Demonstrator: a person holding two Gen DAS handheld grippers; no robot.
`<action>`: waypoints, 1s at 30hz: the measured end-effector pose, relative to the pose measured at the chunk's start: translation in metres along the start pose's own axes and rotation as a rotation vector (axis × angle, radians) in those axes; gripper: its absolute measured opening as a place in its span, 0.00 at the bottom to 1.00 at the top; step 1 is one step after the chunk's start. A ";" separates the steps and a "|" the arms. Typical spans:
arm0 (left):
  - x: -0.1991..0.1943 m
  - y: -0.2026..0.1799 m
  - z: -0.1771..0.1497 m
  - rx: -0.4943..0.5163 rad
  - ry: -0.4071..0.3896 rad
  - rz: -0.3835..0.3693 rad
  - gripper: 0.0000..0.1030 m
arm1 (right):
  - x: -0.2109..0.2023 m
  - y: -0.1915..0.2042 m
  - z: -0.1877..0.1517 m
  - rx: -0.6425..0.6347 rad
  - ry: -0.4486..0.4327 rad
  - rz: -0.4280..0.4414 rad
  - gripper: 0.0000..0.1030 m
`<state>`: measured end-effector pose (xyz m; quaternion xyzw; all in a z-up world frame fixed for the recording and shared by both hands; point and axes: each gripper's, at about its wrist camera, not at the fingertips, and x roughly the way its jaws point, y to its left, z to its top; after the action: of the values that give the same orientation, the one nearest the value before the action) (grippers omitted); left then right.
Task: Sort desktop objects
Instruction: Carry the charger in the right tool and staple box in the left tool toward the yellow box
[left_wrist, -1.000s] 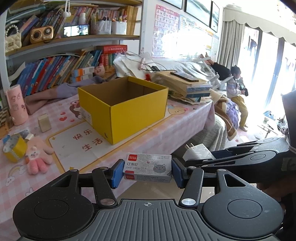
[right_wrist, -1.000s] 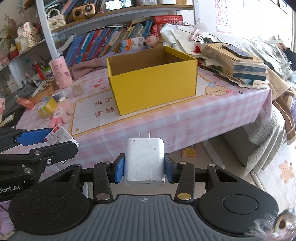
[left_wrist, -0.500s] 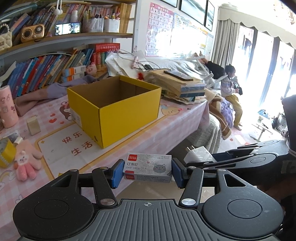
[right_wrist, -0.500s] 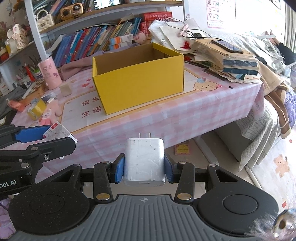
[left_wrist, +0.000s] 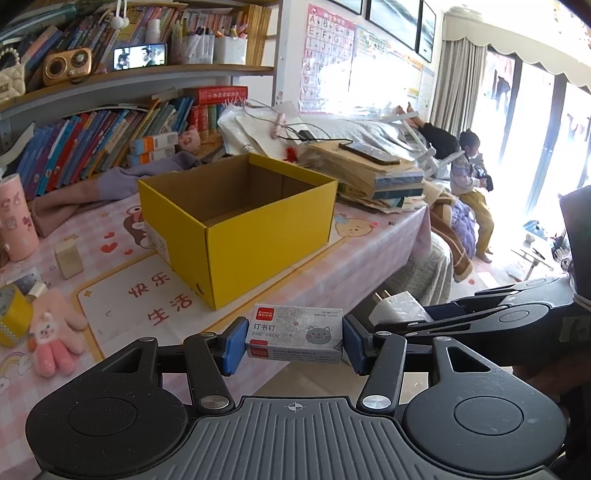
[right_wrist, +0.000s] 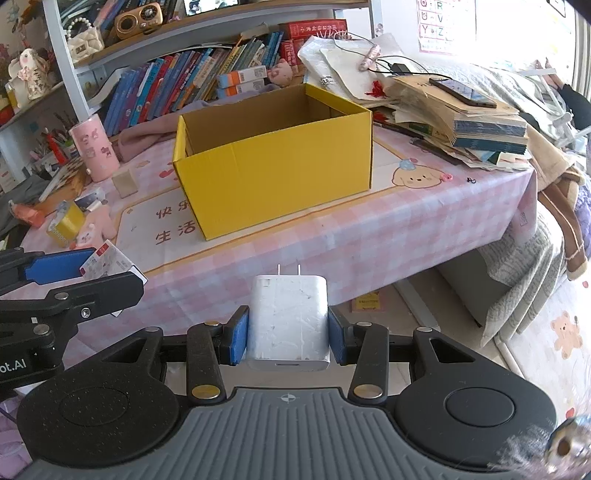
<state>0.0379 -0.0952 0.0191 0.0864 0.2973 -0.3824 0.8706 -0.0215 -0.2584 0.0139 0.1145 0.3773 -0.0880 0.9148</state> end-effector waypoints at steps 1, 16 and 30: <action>0.003 0.000 0.001 0.003 0.000 0.000 0.52 | 0.002 -0.001 0.002 0.001 0.000 0.000 0.39; 0.038 0.004 0.049 -0.065 -0.060 0.043 0.52 | 0.032 -0.032 0.059 -0.031 -0.047 0.027 0.39; 0.075 0.002 0.111 -0.096 -0.107 0.149 0.52 | 0.058 -0.061 0.153 -0.111 -0.148 0.171 0.39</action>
<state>0.1294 -0.1815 0.0650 0.0457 0.2611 -0.3060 0.9144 0.1065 -0.3631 0.0698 0.0886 0.3018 0.0033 0.9492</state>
